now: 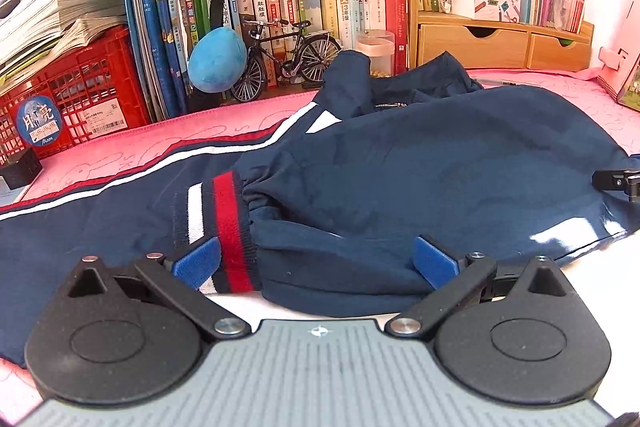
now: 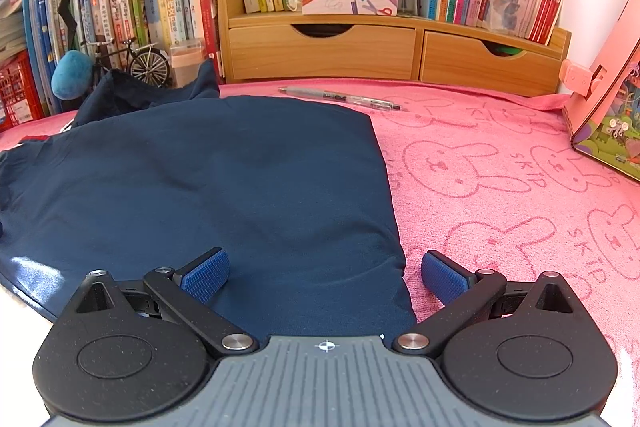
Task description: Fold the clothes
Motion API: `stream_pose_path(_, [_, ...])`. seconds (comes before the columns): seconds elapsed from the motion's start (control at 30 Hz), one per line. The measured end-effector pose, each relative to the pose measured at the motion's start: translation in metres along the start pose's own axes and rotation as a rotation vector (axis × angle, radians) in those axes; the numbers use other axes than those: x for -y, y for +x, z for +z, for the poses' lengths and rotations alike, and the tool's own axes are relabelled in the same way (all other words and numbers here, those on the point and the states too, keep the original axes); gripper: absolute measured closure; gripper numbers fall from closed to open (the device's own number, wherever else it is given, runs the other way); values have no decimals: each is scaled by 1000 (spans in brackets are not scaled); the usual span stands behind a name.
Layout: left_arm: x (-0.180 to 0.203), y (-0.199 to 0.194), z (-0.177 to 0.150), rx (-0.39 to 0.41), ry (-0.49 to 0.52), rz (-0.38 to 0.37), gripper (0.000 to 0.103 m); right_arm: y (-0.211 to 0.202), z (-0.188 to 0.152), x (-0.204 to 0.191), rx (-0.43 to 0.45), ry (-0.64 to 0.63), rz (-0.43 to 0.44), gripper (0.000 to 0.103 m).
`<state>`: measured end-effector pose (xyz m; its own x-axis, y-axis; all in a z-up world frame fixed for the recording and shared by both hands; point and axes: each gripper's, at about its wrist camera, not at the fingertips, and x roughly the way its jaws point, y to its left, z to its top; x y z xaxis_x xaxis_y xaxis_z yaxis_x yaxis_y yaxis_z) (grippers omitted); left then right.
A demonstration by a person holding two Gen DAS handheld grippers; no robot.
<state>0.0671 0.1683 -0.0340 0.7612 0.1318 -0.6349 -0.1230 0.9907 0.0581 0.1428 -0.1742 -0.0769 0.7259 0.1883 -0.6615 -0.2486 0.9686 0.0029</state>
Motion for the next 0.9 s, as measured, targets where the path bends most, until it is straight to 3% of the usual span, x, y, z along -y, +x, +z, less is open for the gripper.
stream_pose_path(0.3, [-25, -11, 9, 26, -94, 6, 0, -1, 0, 0, 0, 1, -1, 0])
stream_pose_path(0.4, [-43, -16, 15, 39, -112, 51, 0, -1, 0, 0, 0, 2, -2, 0])
stream_pose_path(0.47, [-63, -18, 19, 42, -132, 100, 0, -1, 0, -1, 0, 3, -2, 0])
stream_pose_path(0.6, [-119, -16, 23, 33, -194, 277, 0, -1, 0, -1, 0, 3, -2, 0])
stream_pose_path(0.7, [-168, -17, 16, 47, -300, 429, 0, -1, 0, -1, 0, 3, -3, 0])
stream_pose_path(0.8, [-212, -17, 8, 60, -414, 533, 0, -1, 0, -1, 0, 3, -4, 0])
stream_pose_path(0.9, [-255, -9, 5, 60, -520, 592, 0, -1, 0, -2, 0, 4, -6, 0])
